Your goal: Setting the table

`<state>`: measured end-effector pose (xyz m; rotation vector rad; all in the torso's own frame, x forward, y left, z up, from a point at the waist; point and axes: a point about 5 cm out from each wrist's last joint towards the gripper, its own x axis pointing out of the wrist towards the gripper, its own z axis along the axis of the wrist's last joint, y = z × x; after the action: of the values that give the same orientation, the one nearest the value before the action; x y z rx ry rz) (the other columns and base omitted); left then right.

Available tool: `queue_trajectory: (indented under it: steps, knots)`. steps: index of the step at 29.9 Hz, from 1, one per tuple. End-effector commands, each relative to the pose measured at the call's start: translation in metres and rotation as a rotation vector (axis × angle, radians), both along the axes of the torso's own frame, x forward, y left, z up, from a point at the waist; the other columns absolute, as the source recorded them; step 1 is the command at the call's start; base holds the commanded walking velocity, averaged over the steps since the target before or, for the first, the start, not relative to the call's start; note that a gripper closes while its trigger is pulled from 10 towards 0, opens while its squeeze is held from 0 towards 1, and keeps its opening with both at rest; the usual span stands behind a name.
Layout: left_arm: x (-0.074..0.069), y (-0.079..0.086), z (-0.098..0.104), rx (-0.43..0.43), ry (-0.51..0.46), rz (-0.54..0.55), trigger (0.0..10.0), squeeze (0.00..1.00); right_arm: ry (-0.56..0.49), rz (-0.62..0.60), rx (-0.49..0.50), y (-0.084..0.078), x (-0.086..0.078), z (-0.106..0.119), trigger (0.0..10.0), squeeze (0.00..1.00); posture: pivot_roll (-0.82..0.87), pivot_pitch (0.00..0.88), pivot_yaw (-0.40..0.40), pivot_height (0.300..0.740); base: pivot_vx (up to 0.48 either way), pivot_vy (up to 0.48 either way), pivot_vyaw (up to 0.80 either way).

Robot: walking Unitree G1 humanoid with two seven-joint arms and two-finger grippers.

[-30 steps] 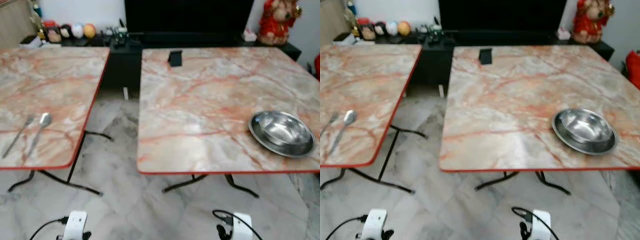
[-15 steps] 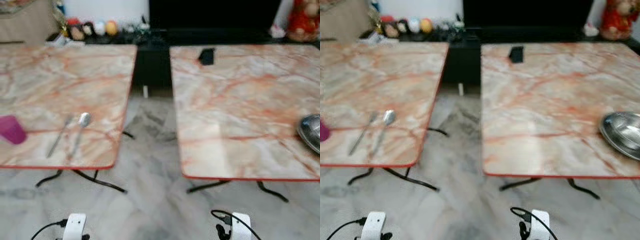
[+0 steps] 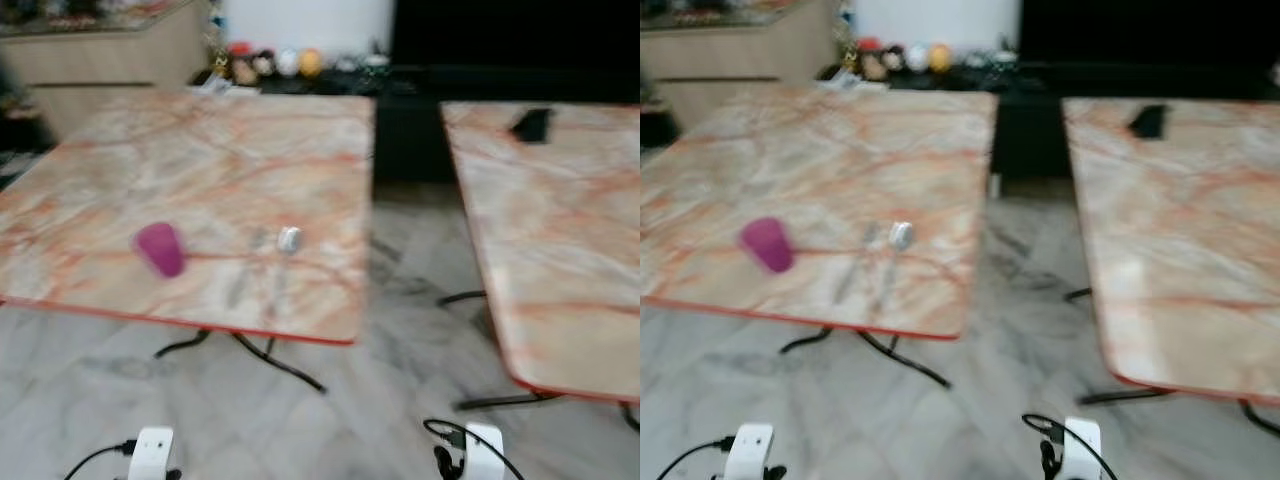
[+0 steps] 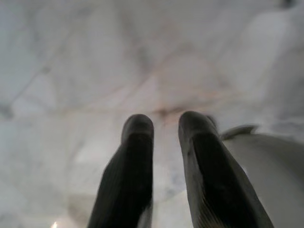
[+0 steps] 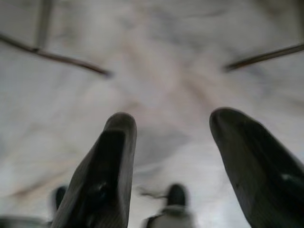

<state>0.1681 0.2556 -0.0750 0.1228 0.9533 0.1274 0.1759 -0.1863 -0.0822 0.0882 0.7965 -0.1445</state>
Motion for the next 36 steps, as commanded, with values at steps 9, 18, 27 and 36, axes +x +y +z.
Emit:
queue_trajectory:
  steps: [9, 18, 27, 36]
  knots:
    - [-0.006, 0.004, -0.001, 0.018, 0.022, -0.023, 10.0, 0.0, 0.042, -0.004, -0.008, 0.001, -0.008, -0.004, 10.0, 0.0, 0.04, 0.0, 0.012, 0.724, 0.0, 0.476, 0.0]
    - [0.001, 0.005, 0.002, 0.03, 0.006, -0.03, 10.0, 0.0, 0.035, -0.026, -0.01, -0.002, -0.001, -0.002, 10.0, 0.0, 0.04, 0.0, 0.021, 0.724, 0.0, 0.476, -0.64]
    - [0.01, 0.001, 0.005, 0.033, -0.014, -0.063, 10.0, 0.0, 0.039, -0.033, -0.005, -0.004, -0.005, -0.003, 10.0, 0.0, 0.04, 0.0, 0.02, 0.724, 0.0, 0.387, -0.15]
    - [0.016, -0.005, 0.006, 0.02, -0.036, -0.064, 10.0, 0.0, 0.016, -0.006, 0.002, -0.002, -0.003, -0.001, 10.0, 0.0, 0.04, 0.0, 0.015, 0.724, 0.0, 0.0, 0.0]
